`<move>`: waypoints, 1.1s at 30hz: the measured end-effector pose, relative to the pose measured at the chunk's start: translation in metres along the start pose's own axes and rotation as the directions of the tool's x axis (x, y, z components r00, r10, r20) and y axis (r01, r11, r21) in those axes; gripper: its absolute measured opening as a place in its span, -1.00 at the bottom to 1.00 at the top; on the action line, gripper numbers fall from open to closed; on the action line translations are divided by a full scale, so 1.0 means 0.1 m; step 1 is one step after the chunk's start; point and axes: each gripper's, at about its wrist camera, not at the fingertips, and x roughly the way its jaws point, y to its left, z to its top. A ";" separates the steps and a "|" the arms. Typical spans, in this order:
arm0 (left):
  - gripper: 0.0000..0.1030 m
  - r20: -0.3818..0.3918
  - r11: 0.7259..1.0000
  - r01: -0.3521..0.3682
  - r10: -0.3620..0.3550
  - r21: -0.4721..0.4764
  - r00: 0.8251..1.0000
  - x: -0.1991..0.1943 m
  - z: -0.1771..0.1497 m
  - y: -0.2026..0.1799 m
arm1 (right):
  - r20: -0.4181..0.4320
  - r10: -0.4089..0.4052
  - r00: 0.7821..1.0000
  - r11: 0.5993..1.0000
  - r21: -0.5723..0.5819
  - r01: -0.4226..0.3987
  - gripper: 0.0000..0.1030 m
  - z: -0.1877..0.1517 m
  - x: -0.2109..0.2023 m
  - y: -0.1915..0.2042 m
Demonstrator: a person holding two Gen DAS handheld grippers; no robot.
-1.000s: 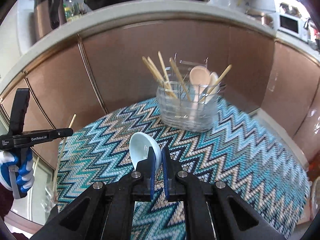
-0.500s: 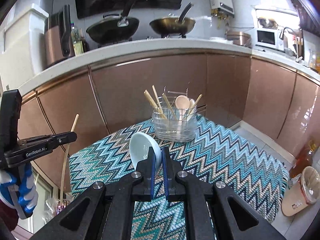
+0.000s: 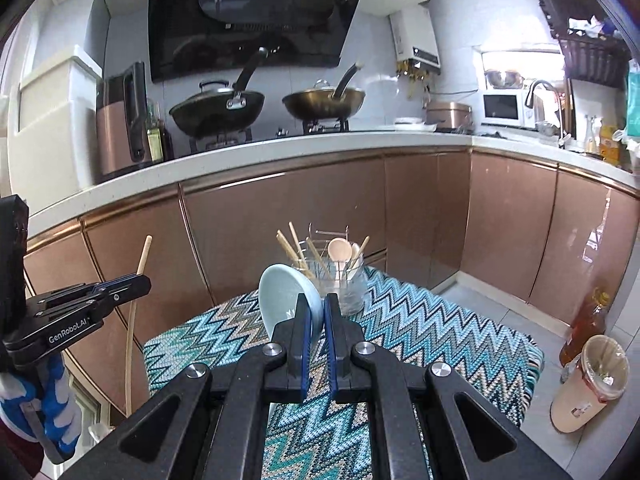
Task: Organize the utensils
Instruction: 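Lift the chopstick and white spoon and carry both over the wire basket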
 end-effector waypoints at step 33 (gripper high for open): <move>-0.92 0.272 0.972 0.186 -0.142 -0.145 0.952 0.56 1.29 0.48 | 0.230 0.018 0.973 0.999 -0.045 -0.008 -0.87 0.94 0.88 -0.03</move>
